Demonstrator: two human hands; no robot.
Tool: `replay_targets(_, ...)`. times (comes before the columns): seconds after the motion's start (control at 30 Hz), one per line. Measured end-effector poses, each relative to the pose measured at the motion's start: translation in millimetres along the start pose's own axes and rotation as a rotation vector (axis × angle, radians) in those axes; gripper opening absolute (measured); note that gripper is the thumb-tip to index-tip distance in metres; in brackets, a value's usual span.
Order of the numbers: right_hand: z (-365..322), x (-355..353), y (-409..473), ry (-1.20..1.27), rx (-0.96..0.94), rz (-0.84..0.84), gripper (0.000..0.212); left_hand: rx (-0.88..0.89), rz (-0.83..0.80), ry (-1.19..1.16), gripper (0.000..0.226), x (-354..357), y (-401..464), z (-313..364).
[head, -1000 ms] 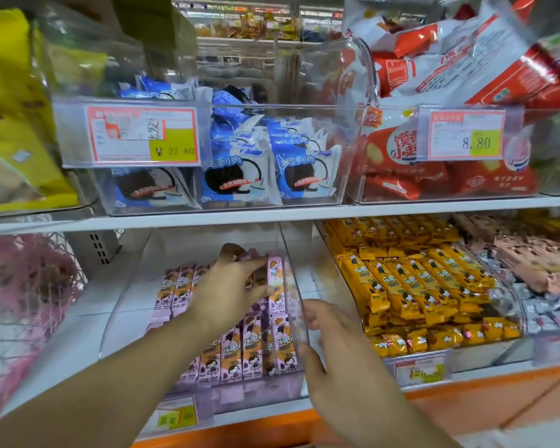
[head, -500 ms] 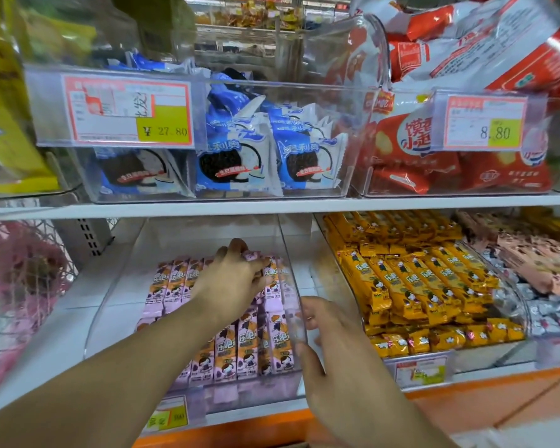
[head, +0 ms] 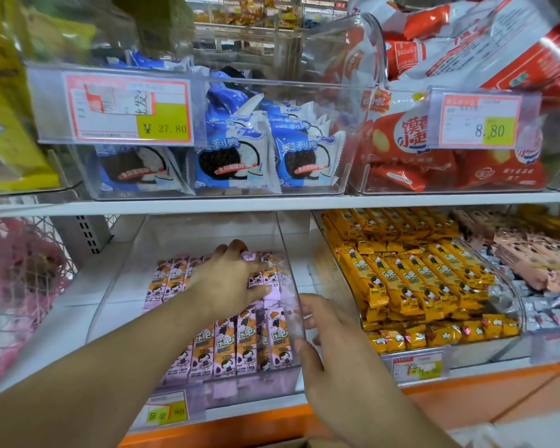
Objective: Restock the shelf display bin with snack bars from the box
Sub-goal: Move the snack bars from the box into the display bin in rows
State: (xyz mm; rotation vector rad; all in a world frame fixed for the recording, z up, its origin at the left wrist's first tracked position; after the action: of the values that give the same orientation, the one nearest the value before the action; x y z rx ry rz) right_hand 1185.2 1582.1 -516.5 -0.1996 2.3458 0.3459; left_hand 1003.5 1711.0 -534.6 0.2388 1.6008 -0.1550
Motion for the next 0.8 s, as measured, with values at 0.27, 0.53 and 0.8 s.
replay_targets(0.27,-1.6,-4.7,-1.7,0.014,0.047,-0.007,0.056,-0.06,0.044,-0.73,0.047,-18.6,-36.6,-7.7)
replay_targets(0.53,-28.4,-14.5,-7.5,0.031,-0.043,0.091,0.06,-0.085,0.078,-1.261,0.069,-46.3,-116.2,4.2)
replay_targets(0.8,-39.3,-26.9,-5.0,0.221,-0.096,0.091,0.056,-0.105,0.027,-1.237,0.061,-58.9,-126.9,9.4)
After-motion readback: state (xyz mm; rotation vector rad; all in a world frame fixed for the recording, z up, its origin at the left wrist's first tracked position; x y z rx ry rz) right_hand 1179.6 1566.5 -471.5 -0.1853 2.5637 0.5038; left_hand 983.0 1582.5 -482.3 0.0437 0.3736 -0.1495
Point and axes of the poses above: each hand's wrist, its own y-axis towards the middle knuckle, its own x-axis out of the palm, z = x × y, the point moved 4 cm from there along y, towards the middle knuckle, and after that the axes turned 7 degrees about y, right-handed, at the moved point
